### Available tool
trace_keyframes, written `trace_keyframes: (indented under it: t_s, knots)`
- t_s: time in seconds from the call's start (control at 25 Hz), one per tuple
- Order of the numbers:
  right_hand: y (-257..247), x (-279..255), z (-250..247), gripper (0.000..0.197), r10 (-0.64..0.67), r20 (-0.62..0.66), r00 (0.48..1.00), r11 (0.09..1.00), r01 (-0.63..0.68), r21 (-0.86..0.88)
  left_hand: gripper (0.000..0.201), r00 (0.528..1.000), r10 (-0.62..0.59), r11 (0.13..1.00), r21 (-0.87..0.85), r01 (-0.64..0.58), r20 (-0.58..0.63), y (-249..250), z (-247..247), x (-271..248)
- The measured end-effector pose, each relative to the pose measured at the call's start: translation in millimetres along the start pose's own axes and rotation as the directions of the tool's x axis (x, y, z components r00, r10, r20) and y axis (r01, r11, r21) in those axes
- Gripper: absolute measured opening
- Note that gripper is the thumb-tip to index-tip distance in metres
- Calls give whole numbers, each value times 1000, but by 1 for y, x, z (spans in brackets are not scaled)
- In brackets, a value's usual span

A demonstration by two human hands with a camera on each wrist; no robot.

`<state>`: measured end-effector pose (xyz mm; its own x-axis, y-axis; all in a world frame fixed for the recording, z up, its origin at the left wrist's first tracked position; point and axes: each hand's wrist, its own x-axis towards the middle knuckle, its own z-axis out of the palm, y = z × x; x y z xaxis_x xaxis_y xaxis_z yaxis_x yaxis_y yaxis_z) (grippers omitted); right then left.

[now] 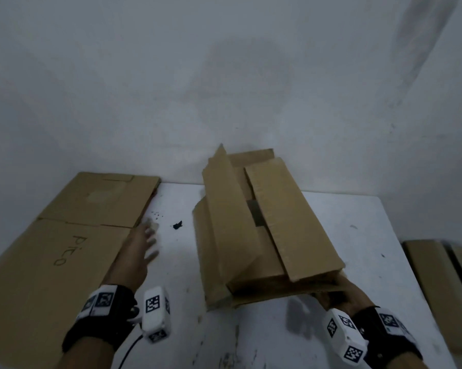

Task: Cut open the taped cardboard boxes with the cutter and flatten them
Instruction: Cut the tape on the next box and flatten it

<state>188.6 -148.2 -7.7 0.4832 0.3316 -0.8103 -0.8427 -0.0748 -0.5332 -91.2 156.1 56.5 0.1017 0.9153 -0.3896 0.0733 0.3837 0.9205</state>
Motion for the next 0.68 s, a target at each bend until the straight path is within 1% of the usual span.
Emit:
trace_keyframes:
  t_s: [0.04, 0.08, 0.12, 0.16, 0.2, 0.28, 0.36, 0.4, 0.44, 0.48, 0.52, 0.56, 0.64, 0.68]
  knots:
    - [-1, 4, -1, 19, 20, 18, 1000, 999, -20, 43, 43, 982, -147, 989, 29, 145, 118, -14, 3, 0]
    - [-1, 1, -1, 25, 65, 24, 998, 993, -67, 98, 51, 936, -280, 957, 134, 256, 212, -31, 8, -1]
    - [2, 5, -1, 31, 103, 4, 995, 982, -102, 157, 59, 892, -363, 919, 262, 295, 270, -48, 15, -7]
    - [7, 9, -2, 37, 142, -31, 989, 978, -136, 156, 66, 873, -400, 882, 375, 285, 278, -63, 23, -10]
    - [12, 13, -1, 41, 181, -35, 983, 974, -174, 147, 70, 863, -417, 856, 443, 267, 285, -75, 30, -14]
    - [22, 19, 0, 50, 225, -84, 971, 970, -215, 115, 75, 872, -410, 852, 453, 262, 267, -94, 44, -17]
    - [31, 23, -2, 53, 214, -75, 974, 974, -206, 95, 82, 904, -372, 848, 473, 238, 212, -107, 54, -16]
    - [34, 21, 1, 55, 222, -73, 972, 974, -217, 66, 89, 920, -351, 820, 531, 212, 176, -112, 59, -14]
    - [35, 21, 2, 56, 220, -68, 973, 975, -216, 50, 95, 931, -330, 771, 614, 169, 157, -115, 62, -14]
    - [35, 21, 3, 58, 203, -68, 977, 979, -202, 33, 94, 937, -311, 708, 696, 116, 160, -116, 65, -14]
    - [34, 20, 5, 59, 184, -69, 981, 983, -184, 7, 91, 940, -291, 667, 742, 67, 177, -119, 67, -12]
    - [34, 17, 6, 58, 147, -67, 987, 988, -150, -33, 88, 941, -268, 673, 739, 30, 206, -122, 69, -11]
    - [33, 15, 3, 56, 85, -49, 995, 995, -87, -42, 81, 951, -222, 744, 668, 23, 215, -116, 70, -22]
    - [34, 12, 1, 55, 85, -46, 995, 995, -87, -45, 74, 958, -200, 774, 632, 26, 205, -118, 69, -25]
